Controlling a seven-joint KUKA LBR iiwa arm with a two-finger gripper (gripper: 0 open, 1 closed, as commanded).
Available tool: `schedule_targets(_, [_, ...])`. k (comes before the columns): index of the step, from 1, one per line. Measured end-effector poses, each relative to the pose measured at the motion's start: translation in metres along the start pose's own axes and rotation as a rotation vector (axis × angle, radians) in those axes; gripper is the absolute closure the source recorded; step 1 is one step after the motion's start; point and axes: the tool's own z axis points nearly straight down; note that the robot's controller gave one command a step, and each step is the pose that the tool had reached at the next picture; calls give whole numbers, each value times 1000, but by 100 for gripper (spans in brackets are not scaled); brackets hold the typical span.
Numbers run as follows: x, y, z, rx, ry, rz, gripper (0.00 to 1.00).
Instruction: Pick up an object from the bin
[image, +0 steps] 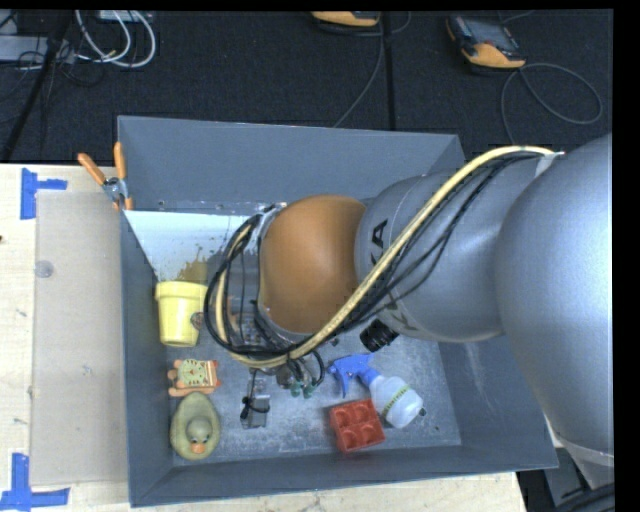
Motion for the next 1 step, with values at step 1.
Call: schedule_targets(1, [-2, -1, -4, -1, -7, 4, 0])
